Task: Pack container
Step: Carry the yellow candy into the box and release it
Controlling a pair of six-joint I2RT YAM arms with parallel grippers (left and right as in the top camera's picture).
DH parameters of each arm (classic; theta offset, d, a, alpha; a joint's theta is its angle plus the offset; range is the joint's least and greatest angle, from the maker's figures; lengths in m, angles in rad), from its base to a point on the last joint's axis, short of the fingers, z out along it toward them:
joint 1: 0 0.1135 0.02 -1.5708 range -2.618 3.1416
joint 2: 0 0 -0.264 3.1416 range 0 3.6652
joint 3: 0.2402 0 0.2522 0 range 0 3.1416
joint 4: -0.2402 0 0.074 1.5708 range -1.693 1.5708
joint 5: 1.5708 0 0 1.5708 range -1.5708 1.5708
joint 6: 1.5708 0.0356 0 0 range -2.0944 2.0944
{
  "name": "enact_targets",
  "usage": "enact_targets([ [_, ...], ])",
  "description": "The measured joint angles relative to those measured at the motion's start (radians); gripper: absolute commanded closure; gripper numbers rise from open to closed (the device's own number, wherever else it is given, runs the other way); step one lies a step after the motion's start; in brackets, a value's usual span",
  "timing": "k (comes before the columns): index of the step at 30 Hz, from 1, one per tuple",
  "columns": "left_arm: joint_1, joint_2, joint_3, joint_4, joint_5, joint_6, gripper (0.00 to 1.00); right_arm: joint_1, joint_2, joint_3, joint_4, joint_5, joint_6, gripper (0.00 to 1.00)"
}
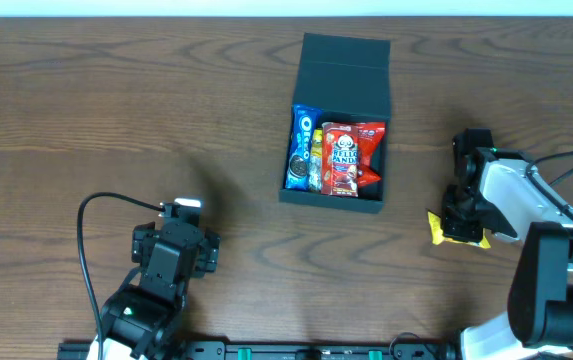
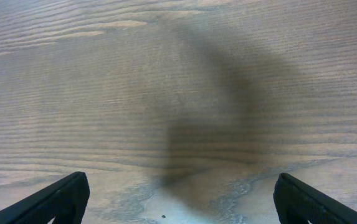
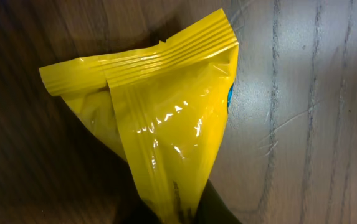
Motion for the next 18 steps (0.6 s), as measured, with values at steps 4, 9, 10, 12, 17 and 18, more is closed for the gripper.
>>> enact_targets([
  [4, 0.0, 0.0, 0.0, 0.0, 0.0, 0.0, 0.05, 0.0, 0.0, 0.003, 0.0, 0.0, -0.008, 0.98],
  [9, 0.0, 0.0, 0.0, 0.0, 0.0, 0.0, 0.05, 0.0, 0.0, 0.005, -0.001, 0.001, -0.052, 0.99],
  [10, 0.0, 0.0, 0.0, 0.0, 0.0, 0.0, 0.05, 0.0, 0.0, 0.009, -0.005, 0.002, -0.086, 0.99],
  [12, 0.0, 0.0, 0.0, 0.0, 0.0, 0.0, 0.05, 0.0, 0.0, 0.031, -0.031, 0.001, -0.19, 0.99],
  [17, 0.0, 0.0, 0.0, 0.0, 0.0, 0.0, 0.05, 0.031, -0.013, 0.175, -0.087, -0.005, -0.538, 0.99],
  [18, 0.0, 0.0, 0.0, 0.0, 0.0, 0.0, 0.05, 0.05, -0.023, 0.213, -0.097, -0.003, -0.62, 0.99],
])
